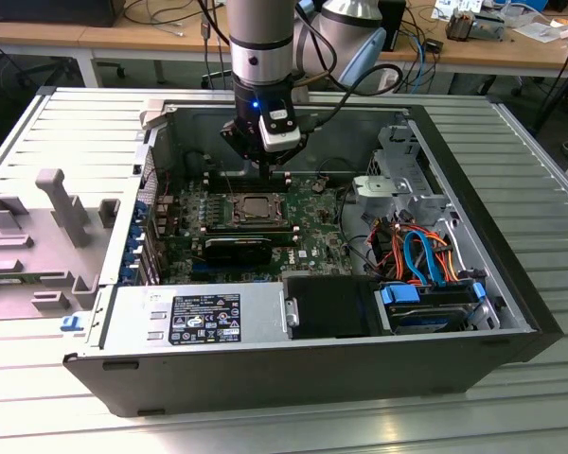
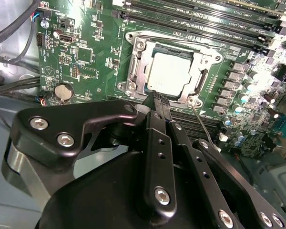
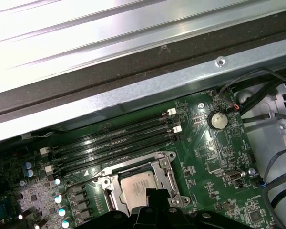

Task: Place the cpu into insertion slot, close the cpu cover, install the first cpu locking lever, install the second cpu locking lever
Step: 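Install the first cpu locking lever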

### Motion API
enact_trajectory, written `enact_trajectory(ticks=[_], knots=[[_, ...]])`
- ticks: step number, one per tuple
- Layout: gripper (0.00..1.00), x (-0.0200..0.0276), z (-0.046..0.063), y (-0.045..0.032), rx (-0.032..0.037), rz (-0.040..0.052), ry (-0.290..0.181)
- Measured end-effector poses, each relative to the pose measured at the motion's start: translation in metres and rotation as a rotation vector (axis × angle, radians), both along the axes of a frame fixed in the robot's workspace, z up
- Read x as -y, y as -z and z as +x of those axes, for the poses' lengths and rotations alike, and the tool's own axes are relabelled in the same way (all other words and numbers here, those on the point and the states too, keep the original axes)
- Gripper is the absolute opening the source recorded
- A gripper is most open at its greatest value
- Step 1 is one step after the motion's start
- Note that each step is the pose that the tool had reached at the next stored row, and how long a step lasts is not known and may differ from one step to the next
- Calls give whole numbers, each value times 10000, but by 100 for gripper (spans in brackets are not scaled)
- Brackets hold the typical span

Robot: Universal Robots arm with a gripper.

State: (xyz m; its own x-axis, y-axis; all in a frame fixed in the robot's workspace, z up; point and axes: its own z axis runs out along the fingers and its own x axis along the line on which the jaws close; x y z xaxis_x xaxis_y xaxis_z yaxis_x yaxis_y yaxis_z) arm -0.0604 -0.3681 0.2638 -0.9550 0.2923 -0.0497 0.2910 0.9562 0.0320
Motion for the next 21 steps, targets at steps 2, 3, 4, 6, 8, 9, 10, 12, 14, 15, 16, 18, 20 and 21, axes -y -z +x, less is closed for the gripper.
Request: enact_trajectory(ticks=[2,3,4,6,8,9,10,12,14,15,16,18,20,21], knots=[[11,0,0,0,0,14,-38],[11,0,0,0,-1,21,-52],[11,0,0,0,0,28,-68],[11,0,0,0,0,41,-101],[11,0,0,0,0,54,-133],[11,0,0,0,0,59,-149],[11,0,0,0,0,64,-166],[11,0,0,0,0,75,-206],[11,0,0,0,0,84,-236],[11,0,0,0,0,88,-259],[11,0,0,0,-1,93,-281],[11,0,0,0,0,96,-301],[11,0,0,0,-1,97,-392],[11,0,0,0,-1,97,-444]])
